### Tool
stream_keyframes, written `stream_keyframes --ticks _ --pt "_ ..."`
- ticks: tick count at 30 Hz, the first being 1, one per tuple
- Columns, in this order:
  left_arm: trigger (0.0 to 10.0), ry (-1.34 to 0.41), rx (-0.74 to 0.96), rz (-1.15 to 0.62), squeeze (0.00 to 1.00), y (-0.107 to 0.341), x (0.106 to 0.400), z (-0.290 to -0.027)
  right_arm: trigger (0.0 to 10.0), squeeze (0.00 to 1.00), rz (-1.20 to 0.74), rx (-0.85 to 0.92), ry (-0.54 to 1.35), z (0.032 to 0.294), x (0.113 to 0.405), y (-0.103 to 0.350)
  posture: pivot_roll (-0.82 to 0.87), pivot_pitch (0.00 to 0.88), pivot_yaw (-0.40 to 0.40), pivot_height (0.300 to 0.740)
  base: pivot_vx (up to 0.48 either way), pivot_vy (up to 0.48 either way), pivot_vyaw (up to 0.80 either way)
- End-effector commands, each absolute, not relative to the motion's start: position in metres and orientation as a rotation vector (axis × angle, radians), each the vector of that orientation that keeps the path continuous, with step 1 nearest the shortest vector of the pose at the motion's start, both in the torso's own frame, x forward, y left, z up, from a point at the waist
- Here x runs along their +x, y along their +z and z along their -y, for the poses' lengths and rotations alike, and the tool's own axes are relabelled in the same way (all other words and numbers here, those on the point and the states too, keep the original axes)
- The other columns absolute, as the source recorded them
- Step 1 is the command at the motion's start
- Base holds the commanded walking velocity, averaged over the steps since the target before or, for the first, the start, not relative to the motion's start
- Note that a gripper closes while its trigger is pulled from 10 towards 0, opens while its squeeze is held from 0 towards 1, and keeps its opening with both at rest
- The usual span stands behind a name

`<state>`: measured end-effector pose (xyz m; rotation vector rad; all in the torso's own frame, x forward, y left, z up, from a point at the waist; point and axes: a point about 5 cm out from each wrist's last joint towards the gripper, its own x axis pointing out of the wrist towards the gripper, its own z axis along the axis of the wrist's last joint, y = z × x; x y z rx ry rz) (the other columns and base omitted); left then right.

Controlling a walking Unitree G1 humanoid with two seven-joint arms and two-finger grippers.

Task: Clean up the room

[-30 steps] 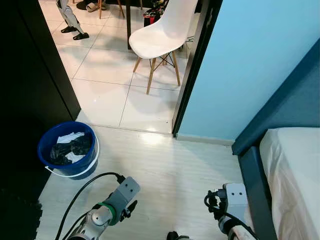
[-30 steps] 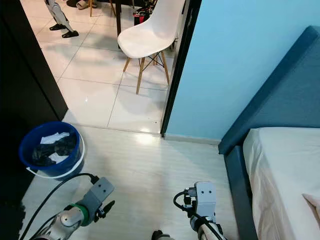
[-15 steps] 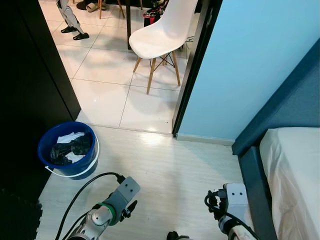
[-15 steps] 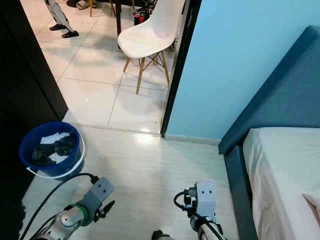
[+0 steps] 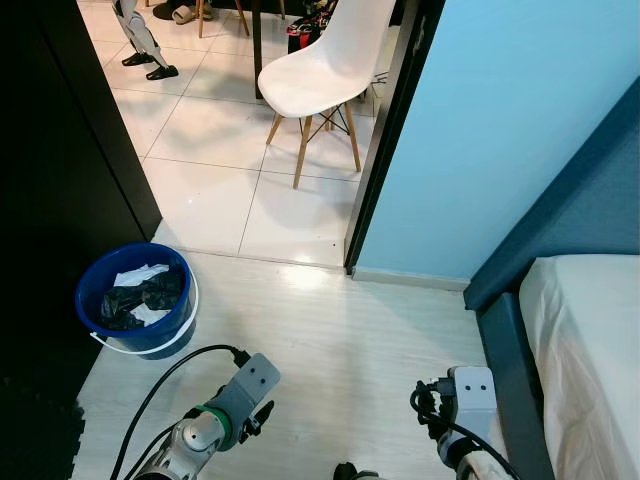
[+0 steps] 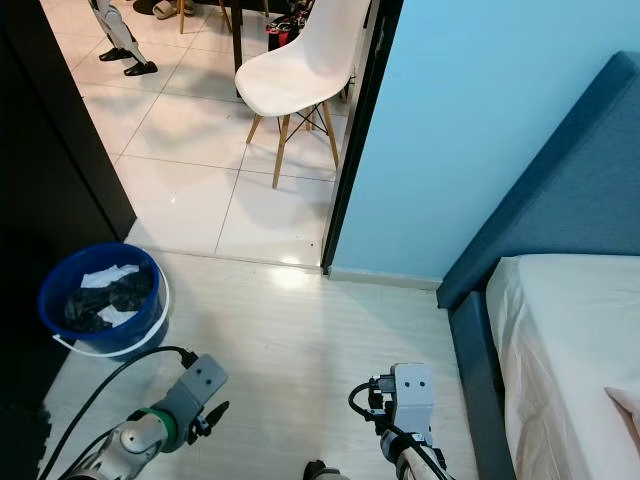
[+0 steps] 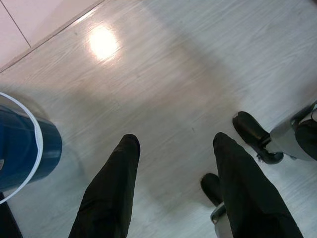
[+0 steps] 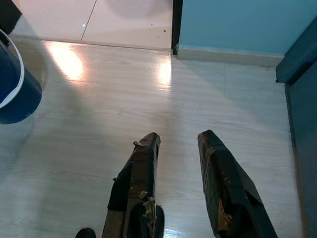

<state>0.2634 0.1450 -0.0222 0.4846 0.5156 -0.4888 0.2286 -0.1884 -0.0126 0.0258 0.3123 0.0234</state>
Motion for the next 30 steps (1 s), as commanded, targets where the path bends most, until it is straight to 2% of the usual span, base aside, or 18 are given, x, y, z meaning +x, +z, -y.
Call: stream_keyframes --ticks 1,30 --pt "10.0 -0.493 0.476 -0.556 0.00 -0.0285 0.2569 -0.1475 10.0 0.00 -0.344 0.038 0.005 0.1907 0.2230 -0.0180 -0.04 0.134 0.019 0.722 0.000 0.000 0.00" --pt "10.0 -0.468 0.459 -0.552 0.00 -0.0275 0.2576 -0.1525 10.0 0.00 -0.342 0.058 0.022 0.1886 0.2220 -0.0187 -0.02 0.111 0.015 0.722 0.000 0.000 0.00"
